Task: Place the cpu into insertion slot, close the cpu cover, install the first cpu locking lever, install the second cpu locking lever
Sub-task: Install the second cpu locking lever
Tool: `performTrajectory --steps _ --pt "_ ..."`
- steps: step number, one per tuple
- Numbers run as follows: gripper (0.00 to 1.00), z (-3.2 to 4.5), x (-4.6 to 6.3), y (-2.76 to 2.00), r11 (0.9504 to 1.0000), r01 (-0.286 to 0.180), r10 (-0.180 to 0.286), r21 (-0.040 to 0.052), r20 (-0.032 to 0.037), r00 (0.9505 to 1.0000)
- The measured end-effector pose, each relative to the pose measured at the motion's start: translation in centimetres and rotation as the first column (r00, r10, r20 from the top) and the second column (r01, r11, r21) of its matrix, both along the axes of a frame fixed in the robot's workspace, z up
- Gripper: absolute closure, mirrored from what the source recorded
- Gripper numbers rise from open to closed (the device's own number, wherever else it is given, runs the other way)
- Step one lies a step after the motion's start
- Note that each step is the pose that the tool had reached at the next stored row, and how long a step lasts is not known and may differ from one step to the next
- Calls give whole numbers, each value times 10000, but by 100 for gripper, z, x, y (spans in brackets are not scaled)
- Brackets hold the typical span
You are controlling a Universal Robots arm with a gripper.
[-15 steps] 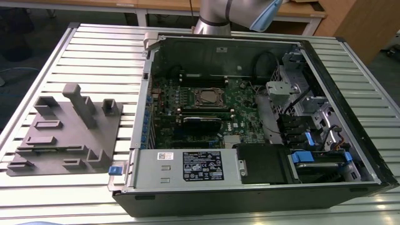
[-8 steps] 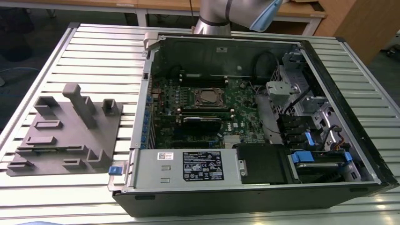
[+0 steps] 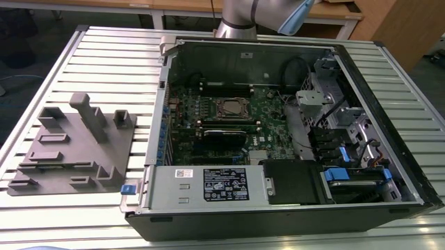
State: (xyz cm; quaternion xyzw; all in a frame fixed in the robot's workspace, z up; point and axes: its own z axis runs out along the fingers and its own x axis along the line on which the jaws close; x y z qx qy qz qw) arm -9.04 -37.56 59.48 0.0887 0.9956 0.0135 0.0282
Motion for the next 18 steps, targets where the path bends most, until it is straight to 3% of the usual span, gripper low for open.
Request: performTrajectory --steps 18 --pt "89 -152 0 0 10000 0 0 0 0 10000"
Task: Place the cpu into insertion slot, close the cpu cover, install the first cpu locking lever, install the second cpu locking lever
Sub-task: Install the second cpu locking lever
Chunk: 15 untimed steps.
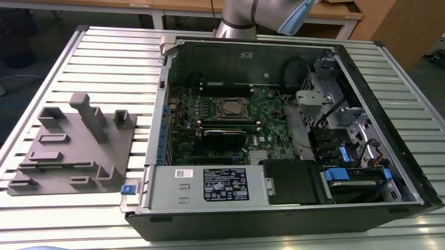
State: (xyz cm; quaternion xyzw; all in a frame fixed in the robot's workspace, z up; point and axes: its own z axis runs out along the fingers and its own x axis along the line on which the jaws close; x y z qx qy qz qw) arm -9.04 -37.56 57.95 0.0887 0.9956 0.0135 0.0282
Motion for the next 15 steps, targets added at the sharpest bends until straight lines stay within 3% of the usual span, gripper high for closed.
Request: performTrajectory --steps 15 --pt "89 -123 0 0 10000 0 0 0 0 10000"
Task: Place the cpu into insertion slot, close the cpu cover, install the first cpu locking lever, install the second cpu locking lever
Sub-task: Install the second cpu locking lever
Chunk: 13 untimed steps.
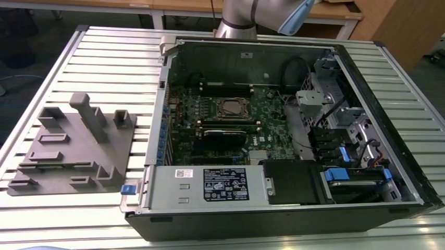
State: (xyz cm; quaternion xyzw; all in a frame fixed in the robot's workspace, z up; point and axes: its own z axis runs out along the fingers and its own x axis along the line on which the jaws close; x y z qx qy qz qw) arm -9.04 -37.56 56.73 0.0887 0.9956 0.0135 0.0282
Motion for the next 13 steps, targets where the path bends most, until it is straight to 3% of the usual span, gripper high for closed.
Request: performTrajectory --steps 13 --pt "89 -55 0 0 10000 0 0 0 1 10000"
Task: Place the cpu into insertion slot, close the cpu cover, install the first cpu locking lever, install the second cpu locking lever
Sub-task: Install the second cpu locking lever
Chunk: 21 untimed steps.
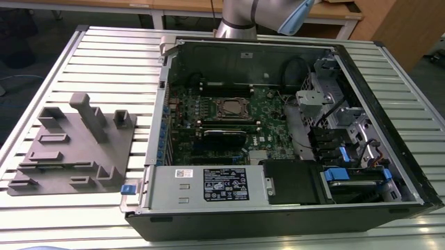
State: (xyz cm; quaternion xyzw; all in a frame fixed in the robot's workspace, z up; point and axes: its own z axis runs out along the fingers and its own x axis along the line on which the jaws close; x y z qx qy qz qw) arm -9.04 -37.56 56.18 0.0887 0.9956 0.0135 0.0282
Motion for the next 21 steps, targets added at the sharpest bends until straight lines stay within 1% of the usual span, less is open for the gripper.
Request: performTrajectory --steps 4,12,21 --pt "89 -11 0 0 10000 0 0 1 0 10000" --pt "89 -68 0 0 10000 0 0 1 1 10000" --pt "89 -81 0 0 10000 0 0 0 0 10000"
